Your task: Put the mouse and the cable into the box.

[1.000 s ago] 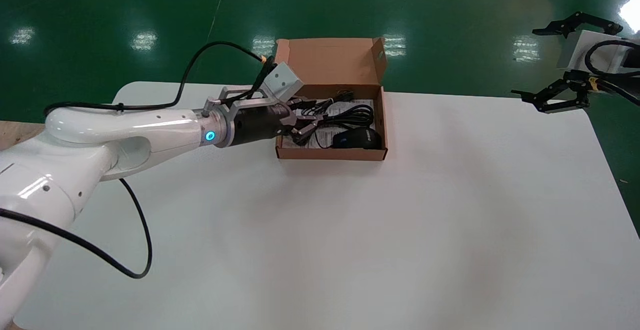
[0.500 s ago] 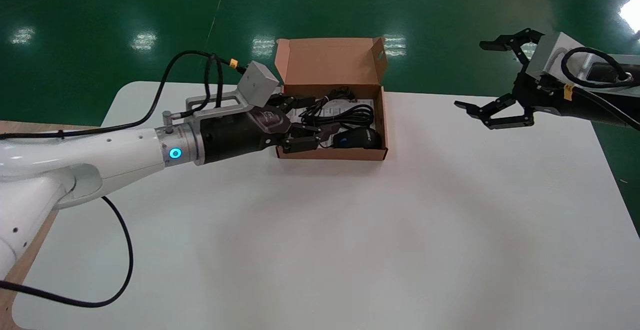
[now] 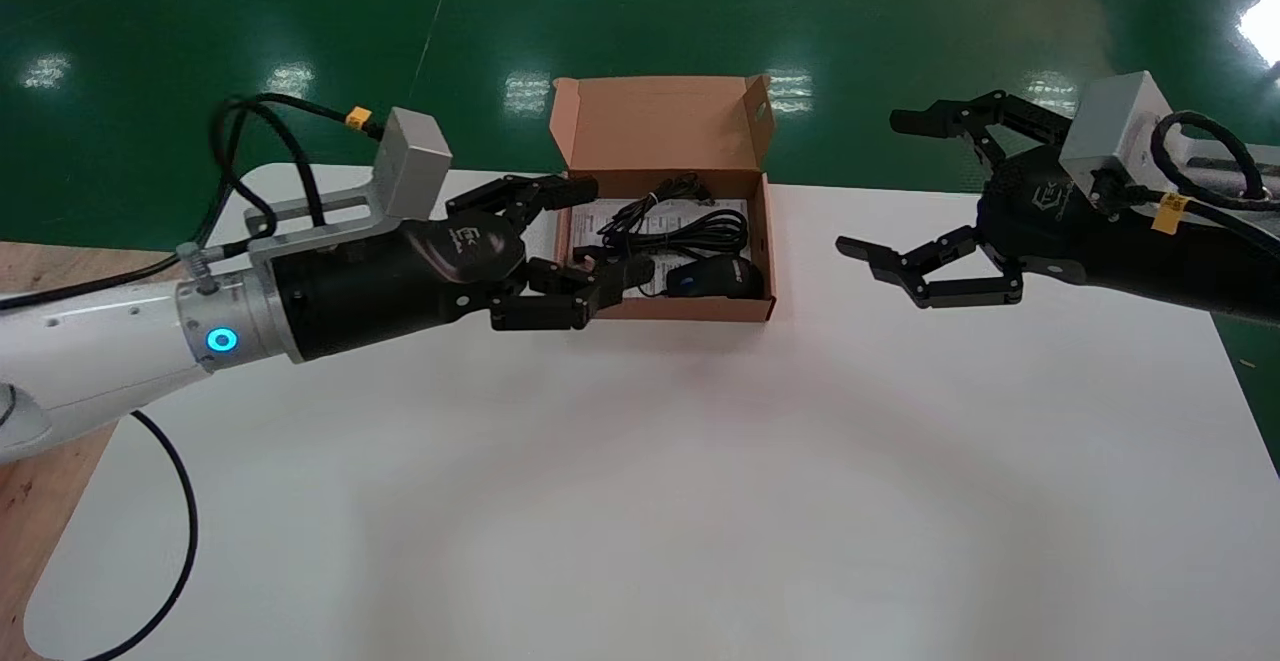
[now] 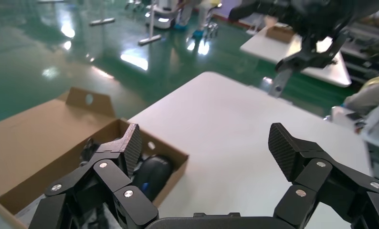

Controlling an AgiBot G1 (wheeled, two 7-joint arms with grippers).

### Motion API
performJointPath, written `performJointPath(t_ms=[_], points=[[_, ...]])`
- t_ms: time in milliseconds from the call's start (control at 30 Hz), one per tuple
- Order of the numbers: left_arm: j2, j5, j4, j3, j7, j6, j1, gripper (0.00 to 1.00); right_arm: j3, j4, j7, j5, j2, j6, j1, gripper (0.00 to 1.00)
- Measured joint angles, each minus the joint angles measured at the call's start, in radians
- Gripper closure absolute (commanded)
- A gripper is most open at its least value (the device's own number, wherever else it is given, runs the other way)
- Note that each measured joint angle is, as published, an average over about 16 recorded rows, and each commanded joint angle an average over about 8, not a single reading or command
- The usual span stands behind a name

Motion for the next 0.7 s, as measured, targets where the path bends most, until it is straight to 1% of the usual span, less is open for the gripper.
performJointPath(t_ms=[700], points=[[-0.261,-0.046,-0.388,-0.269,-0.147,0.252,0.194,0.00,0.218,0.444,0.401,0.146,0.098,-0.119,-0.303,0.00]])
